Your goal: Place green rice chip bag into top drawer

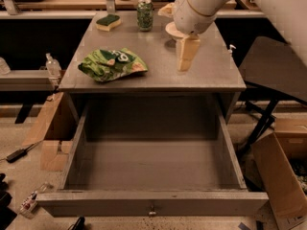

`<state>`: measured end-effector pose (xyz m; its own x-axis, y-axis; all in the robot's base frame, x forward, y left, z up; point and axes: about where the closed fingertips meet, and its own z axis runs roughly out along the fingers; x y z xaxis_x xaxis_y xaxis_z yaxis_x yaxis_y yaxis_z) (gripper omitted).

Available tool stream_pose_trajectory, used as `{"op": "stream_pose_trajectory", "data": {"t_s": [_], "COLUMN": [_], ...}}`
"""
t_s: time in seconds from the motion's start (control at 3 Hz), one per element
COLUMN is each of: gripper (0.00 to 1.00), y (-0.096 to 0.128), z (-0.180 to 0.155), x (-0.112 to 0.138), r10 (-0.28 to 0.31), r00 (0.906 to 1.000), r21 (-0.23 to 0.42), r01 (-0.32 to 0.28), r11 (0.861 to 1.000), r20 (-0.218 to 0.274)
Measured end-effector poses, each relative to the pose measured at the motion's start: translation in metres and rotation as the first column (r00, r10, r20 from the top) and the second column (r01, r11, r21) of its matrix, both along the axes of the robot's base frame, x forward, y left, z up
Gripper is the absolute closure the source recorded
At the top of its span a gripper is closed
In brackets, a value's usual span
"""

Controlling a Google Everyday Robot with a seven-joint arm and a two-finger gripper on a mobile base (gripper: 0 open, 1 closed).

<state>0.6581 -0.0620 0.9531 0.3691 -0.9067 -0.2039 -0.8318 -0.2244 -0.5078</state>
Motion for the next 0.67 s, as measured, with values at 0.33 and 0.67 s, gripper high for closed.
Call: {"op": "stream_pose_trajectory", "data": {"t_s": [0.33, 0.67], "gripper": [0.00, 0.00], "y": [0.067, 0.100], "z": [-0.031, -0.040], "x": [0.043, 0.062], "r10": [0.154, 0.228], "r00": [0.9874, 0.9715], "r21": [0.043, 0.060], "r01": [-0.155, -0.232], "r11": [0.987, 0.971], "r20": [0.037, 0.064]}}
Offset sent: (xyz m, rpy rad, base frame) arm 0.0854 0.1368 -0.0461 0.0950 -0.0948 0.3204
